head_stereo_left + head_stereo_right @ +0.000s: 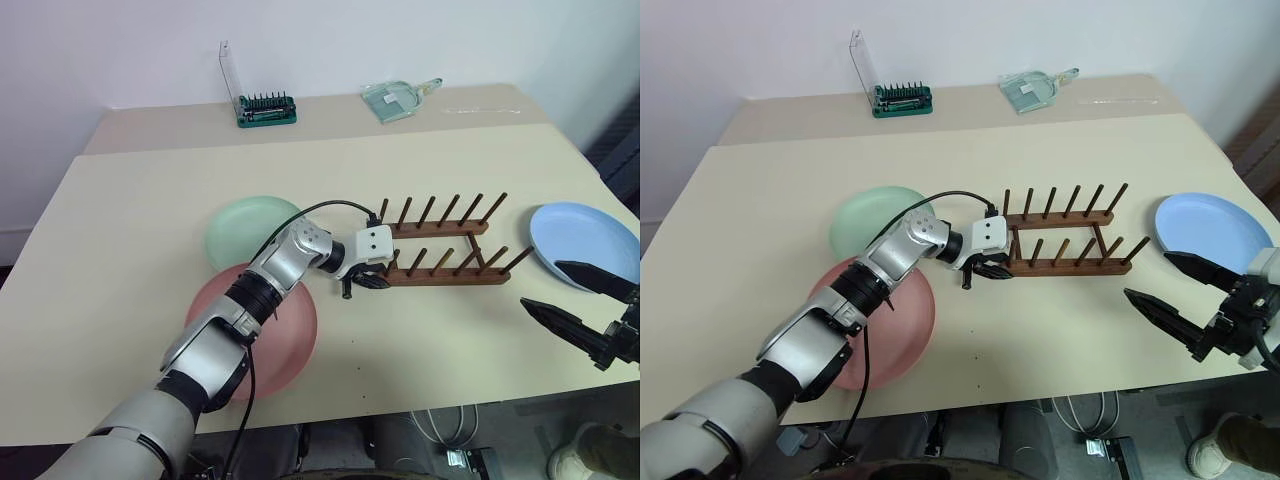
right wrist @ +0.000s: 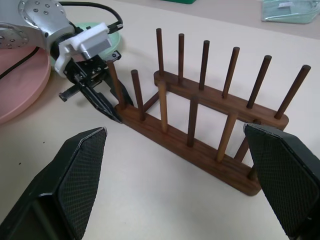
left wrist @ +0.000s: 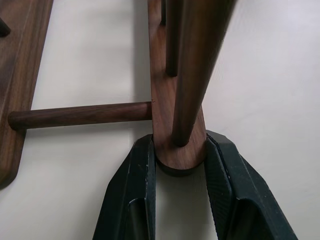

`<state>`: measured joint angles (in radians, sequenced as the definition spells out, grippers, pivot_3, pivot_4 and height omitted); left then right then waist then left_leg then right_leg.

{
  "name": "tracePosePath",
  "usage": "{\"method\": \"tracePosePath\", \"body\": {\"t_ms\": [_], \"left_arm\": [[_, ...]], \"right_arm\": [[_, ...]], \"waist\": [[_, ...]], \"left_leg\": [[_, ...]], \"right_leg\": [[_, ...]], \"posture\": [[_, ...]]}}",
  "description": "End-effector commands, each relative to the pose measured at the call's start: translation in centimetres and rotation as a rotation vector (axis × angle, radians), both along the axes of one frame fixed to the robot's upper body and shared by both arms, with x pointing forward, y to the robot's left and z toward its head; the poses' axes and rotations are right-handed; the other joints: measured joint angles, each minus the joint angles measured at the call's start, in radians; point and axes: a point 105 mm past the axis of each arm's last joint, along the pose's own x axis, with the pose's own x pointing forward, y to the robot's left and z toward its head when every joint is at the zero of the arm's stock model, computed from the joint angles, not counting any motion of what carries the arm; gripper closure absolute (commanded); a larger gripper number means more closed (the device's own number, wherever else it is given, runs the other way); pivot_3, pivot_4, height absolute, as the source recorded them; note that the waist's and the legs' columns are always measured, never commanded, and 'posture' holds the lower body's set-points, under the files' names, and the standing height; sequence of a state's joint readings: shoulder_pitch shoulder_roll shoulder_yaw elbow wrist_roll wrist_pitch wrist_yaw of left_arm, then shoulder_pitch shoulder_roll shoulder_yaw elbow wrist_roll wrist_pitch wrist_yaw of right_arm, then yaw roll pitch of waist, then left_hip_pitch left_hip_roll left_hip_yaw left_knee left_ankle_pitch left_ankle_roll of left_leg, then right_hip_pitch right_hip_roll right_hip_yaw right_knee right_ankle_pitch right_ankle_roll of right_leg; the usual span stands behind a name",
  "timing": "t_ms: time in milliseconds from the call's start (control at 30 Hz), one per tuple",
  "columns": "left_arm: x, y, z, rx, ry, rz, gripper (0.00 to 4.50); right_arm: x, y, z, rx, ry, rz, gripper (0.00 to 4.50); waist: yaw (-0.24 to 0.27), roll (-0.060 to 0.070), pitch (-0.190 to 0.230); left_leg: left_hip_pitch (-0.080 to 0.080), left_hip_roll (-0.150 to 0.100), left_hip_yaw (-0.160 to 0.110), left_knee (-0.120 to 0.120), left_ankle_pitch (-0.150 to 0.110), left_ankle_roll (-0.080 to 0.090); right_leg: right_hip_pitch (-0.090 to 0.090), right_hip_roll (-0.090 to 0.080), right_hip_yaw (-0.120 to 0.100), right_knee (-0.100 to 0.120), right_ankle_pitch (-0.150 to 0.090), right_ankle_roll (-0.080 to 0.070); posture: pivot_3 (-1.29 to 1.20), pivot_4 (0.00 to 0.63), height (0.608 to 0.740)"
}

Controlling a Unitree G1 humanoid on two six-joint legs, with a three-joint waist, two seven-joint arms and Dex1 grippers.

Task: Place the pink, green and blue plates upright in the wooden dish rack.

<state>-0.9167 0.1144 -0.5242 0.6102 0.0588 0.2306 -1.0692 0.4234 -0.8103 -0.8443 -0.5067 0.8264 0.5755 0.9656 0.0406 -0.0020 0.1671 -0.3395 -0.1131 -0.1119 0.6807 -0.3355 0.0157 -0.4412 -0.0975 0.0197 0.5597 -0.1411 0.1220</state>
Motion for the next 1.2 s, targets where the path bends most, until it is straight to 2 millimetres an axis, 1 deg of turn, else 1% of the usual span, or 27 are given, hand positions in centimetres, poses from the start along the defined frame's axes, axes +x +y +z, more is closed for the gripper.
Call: {"method": "tracePosePath", "body": {"t_ms": [33, 100, 167, 200, 233, 333, 367, 433, 500, 567, 633, 700, 733, 767, 833, 900, 933, 967, 1000, 1133, 1167, 1200], "left_arm": [[0.4, -0.3, 1.8, -0.063, 0.021, 0.016, 2.72], [1.0, -0.2, 2.1, -0.061, -0.037, 0.037, 1.9], [1.3, 0.0, 2.3, -0.065, -0.025, 0.055, 0.82], [1.4, 0.2, 2.9, -0.074, -0.009, 0.058, 0.3], [1.5, 0.5, 3.4, -0.081, 0.008, 0.074, 0.04], [1.8, 1.2, 4.8, -0.084, 0.017, 0.084, 0.04], [2.0, 1.6, 5.3, -0.086, 0.057, 0.106, 0.04], [2.5, 2.2, 6.5, -0.101, 0.061, 0.138, 0.04], [3.2, 3.0, 8.2, -0.135, 0.04, 0.17, 0.04], [3.6, 3.9, 9.3, -0.14, 0.015, 0.197, 0.04], [3.5, 4.4, 9.9, -0.152, 0.034, 0.199, 0.54], [3.6, 4.7, 10.5, -0.179, 0.047, 0.207, 1.29], [3.6, 4.8, 10.9, -0.199, 0.052, 0.21, 1.8], [3.4, 4.9, 11.4, -0.23, 0.069, 0.195, 2.29], [2.6, 4.9, 12.5, -0.299, 0.133, 0.145, 3.36], [0.7, 5.0, 13.4, -0.343, 0.202, 0.03, 4.36], [-0.3, 5.0, 13.6, -0.339, 0.227, -0.019, 4.5], [-0.9, 5.0, 13.7, -0.334, 0.244, -0.049, 4.5], [-1.7, 4.9, 13.4, -0.305, 0.263, -0.083, 4.5], [-3.9, 4.6, 12.2, -0.211, 0.3, -0.18, 4.5], [-4.7, 4.5, 11.6, -0.166, 0.308, -0.215, 4.5], [-5.3, 4.3, 10.4, -0.101, 0.293, -0.24, 4.5]], "right_arm": [[-0.1, 0.4, 0.9, -0.029, -0.047, 0.011, 0.0], [0.0, 0.4, 0.8, -0.029, -0.044, 0.013, 0.0], [0.1, 0.5, 0.7, -0.029, -0.042, 0.016, 0.0], [0.2, 0.5, 0.6, -0.028, -0.038, 0.02, 0.0], [0.3, 0.7, 0.5, -0.023, -0.036, 0.026, 0.0], [0.4, 1.1, 0.4, -0.001, -0.03, 0.043, 0.0], [0.5, 1.3, 0.4, 0.007, -0.031, 0.05, 0.0], [0.6, 1.5, 0.4, 0.021, -0.033, 0.058, 0.0], [0.7, 1.8, 0.3, 0.031, -0.029, 0.068, 0.0], [1.1, 1.7, -0.3, 0.017, -0.01, 0.067, 0.0], [1.4, 1.8, -0.5, 0.043, 0.009, 0.071, 0.0], [1.6, 1.7, -0.6, 0.088, 0.048, 0.078, 0.53], [1.6, 1.7, -0.9, 0.085, 0.068, 0.084, 0.84], [1.7, 1.6, -1.2, 0.063, 0.081, 0.077, 1.29], [1.7, 1.4, -1.9, 0.021, 0.097, 0.072, 2.37], [1.8, 1.4, -2.5, -0.019, 0.117, 0.065, 3.4], [1.7, 1.5, -2.7, -0.035, 0.127, 0.064, 3.91], [1.7, 1.5, -2.8, -0.046, 0.133, 0.065, 4.43], [1.9, 1.3, -3.2, -0.094, 0.144, 0.051, 4.47], [2.2, 0.5, -4.7, -0.218, 0.197, 0.024, 4.47], [2.3, 0.4, -5.2, -0.248, 0.206, 0.023, 4.47], [2.5, 0.6, -5.7, -0.271, 0.214, 0.031, 4.47]], "waist": [[0.001, 0.0, 0.0], [0.0, 0.0, 0.0], [0.0, 0.0, 0.0], [0.0, 0.0, 0.0], [0.0, 0.0, 0.0], [-0.001, 0.0, 0.0], [-0.001, 0.0, 0.0], [-0.001, 0.0, 0.0], [-0.001, 0.0, 0.0], [-0.002, 0.0, 0.0], [-0.002, 0.0, 0.0], [-0.001, 0.0, 0.0], [0.001, 0.0, 0.0], [0.001, 0.0, 0.0], [-0.001, 0.0, 0.0], [-0.003, 0.0, 0.0], [-0.003, 0.0, 0.0], [-0.003, 0.0, 0.0], [-0.003, 0.0, 0.0], [-0.003, 0.0, 0.0], [-0.003, 0.0, 0.0], [-0.004, 0.0, 0.0]], "left_leg": [[0.0, 0.0, 0.0, 0.0, 0.0, 0.0], [0.0, 0.0, 0.0, 0.0, 0.0, 0.0], [0.0, 0.0, 0.0, 0.0, 0.0, 0.0], [0.0, 0.0, 0.0, 0.0, 0.0, 0.0], [0.0, 0.0, 0.0, 0.0, 0.0, 0.0], [0.0, 0.0, 0.0, 0.0, 0.0, 0.0], [0.0, 0.0, 0.0, 0.0, 0.0, 0.0], [0.0, 0.0, 0.0, 0.0, 0.0, 0.0], [0.0, 0.0, 0.0, 0.0, 0.0, 0.0], [0.0, 0.0, 0.0, 0.0, 0.0, 0.0], [0.0, 0.0, 0.0, 0.0, 0.0, 0.0], [0.0, 0.0, 0.0, 0.0, 0.0, 0.0], [0.0, 0.0, 0.0, 0.0, 0.0, 0.0], [0.0, 0.0, -0.001, 0.0, 0.0, 0.0], [0.0, 0.0, -0.001, 0.0, 0.0, 0.0], [0.0, 0.0, -0.001, 0.0, 0.0, -0.001], [0.0, 0.0, -0.001, 0.0, 0.0, -0.001], [0.0, 0.0, -0.001, 0.0, 0.0, -0.001], [0.0, 0.0, -0.001, 0.0, 0.0, -0.001], [0.001, 0.0, 0.0, 0.001, 0.0, -0.001], [0.0, 0.0, 0.0, 0.001, 0.0, -0.001], [0.0, 0.0, 0.0, 0.001, 0.0, -0.001]], "right_leg": [[0.0, 0.0, 0.0, 0.0, 0.0, 0.0], [0.0, 0.0, 0.0, 0.0, -0.002, 0.003], [0.0, 0.0, 0.0, 0.0, -0.002, 0.003], [0.0, 0.0, 0.0, 0.0, -0.001, 0.003], [0.0, 0.0, 0.0, 0.0, -0.001, 0.003], [0.0, 0.0, 0.0, 0.0, -0.001, 0.003], [0.0, 0.0, 0.0, 0.0, -0.001, 0.003], [0.0, 0.0, 0.0, 0.0, -0.001, 0.003], [0.0, 0.0, 0.0, 0.0, -0.001, 0.003], [0.0, 0.0, 0.0, 0.0, -0.001, 0.002], [0.0, 0.0, 0.0, 0.0, 0.0, 0.0], [0.0, 0.0, 0.0, 0.0, 0.0, 0.0], [0.0, 0.0, 0.0, 0.001, 0.0, 0.0], [0.0, 0.0, 0.0, 0.0, 0.0, 0.0], [-0.001, 0.0, 0.0, 0.001, 0.0, 0.0], [-0.001, 0.0, 0.0, 0.001, 0.0, 0.0], [-0.001, 0.0, 0.0, 0.001, 0.0, 0.0], [-0.001, 0.0, 0.0, 0.001, 0.0, 0.0], [-0.001, 0.0, 0.0, 0.001, 0.0, 0.0], [-0.001, 0.0, 0.0, 0.001, 0.0, 0.0], [-0.001, 0.0, 0.0, 0.002, 0.0, 0.0], [-0.001, 0.0, 0.0, 0.002, 0.0, 0.0]], "posture": [[0.0, 0.15, 0.74], [0.0, 0.15, 0.74], [0.0, 0.15, 0.74], [0.0, 0.15, 0.74], [0.0, 0.15, 0.74], [0.0, 0.15, 0.74], [0.0, 0.15, 0.74], [0.0, 0.15, 0.74], [0.0, 0.15, 0.74], [0.0, 0.15, 0.74], [0.0, 0.15, 0.74], [0.0, 0.15, 0.74], [0.0, 0.15, 0.74], [0.0, 0.15, 0.74], [0.0, 0.15, 0.74], [0.0, 0.15, 0.74], [0.0, 0.15, 0.74], [0.0, 0.15, 0.74], [0.0, 0.15, 0.74], [0.0, 0.15, 0.74], [0.0, 0.15, 0.74], [0.0, 0.15, 0.74]]}}
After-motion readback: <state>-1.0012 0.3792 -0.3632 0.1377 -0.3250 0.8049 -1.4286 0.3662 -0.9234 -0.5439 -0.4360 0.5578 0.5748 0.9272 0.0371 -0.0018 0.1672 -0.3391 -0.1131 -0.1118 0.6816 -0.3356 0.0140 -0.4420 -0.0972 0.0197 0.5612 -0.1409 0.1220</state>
